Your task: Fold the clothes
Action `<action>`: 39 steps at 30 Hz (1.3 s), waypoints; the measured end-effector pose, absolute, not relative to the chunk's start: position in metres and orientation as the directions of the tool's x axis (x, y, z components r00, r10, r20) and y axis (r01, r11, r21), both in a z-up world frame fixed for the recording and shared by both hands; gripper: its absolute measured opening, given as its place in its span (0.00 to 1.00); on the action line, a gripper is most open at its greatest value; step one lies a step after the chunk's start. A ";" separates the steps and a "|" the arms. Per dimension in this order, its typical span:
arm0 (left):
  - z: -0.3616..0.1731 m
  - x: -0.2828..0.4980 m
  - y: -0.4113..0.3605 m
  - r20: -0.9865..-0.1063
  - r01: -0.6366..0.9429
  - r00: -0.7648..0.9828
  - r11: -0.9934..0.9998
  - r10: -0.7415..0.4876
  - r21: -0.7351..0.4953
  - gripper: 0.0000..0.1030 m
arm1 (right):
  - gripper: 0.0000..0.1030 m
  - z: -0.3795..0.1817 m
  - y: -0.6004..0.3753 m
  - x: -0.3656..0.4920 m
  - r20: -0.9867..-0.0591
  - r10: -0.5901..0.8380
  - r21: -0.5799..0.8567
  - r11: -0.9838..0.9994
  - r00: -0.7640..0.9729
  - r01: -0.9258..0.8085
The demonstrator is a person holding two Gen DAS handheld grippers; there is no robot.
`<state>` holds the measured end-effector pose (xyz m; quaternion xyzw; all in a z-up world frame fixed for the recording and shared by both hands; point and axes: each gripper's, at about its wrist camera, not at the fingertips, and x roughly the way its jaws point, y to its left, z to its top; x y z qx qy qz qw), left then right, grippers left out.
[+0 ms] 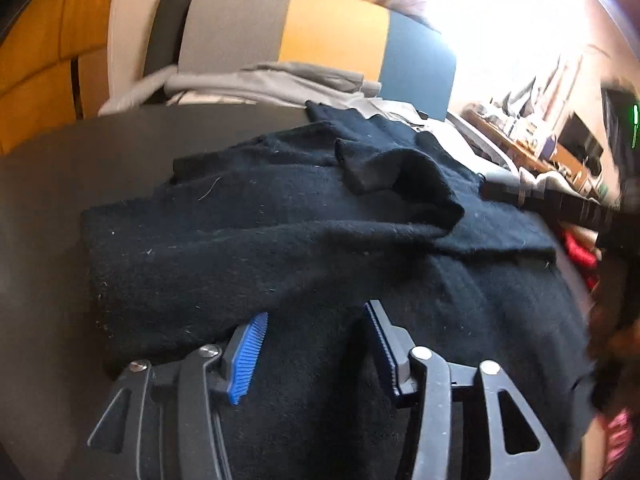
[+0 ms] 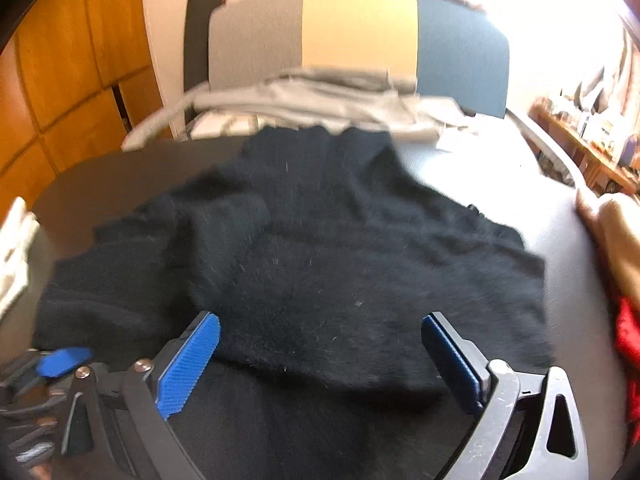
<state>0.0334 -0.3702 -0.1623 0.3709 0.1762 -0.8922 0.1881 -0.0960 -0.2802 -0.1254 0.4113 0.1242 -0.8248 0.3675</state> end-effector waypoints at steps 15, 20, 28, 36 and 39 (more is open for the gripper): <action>-0.166 0.061 -0.402 -0.629 0.428 -0.774 -0.789 -0.069 -0.441 0.50 | 0.29 -0.132 -0.344 -0.087 -0.814 -0.456 -0.032 -0.583 -0.359 0.812; -0.170 0.071 -0.412 -0.580 0.397 -0.815 -0.743 -0.014 -0.540 0.50 | 0.07 -0.124 -0.348 -0.097 -0.822 -0.459 0.007 -0.600 -0.337 0.800; -0.166 0.066 -0.407 -0.606 0.424 -0.795 -0.742 -0.030 -0.520 0.50 | 0.07 -0.060 -0.345 -0.101 -0.744 -0.603 0.150 -0.569 -0.287 0.808; -0.161 0.056 -0.424 -0.548 0.441 -0.835 -0.641 -0.037 -0.628 0.50 | 0.07 -0.001 -0.347 -0.094 -0.657 -0.704 0.220 -0.521 -0.269 0.825; -0.150 0.062 -0.434 -0.470 0.413 -0.879 -0.619 -0.081 -0.668 0.50 | 0.07 0.012 -0.346 -0.092 -0.642 -0.714 0.209 -0.515 -0.280 0.832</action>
